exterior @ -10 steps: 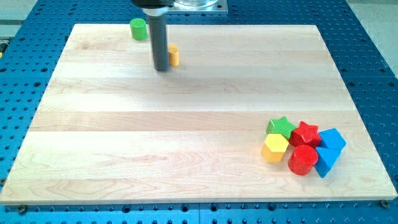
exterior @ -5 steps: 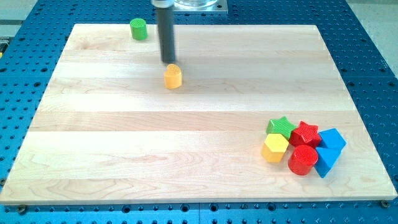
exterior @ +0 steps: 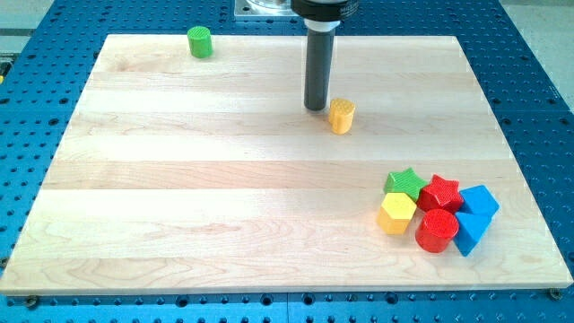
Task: Move the green star and heart to the red star
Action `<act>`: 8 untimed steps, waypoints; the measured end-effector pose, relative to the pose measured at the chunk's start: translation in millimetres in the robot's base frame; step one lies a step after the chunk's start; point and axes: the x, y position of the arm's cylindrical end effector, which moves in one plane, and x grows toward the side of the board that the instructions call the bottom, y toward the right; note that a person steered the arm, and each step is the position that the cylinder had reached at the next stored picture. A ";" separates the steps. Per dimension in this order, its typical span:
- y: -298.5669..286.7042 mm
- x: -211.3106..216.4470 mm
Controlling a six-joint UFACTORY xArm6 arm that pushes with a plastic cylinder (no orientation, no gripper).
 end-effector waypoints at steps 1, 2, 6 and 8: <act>40.2 30.3; 66.5 49.1; 105.3 82.9; 26.7 58.9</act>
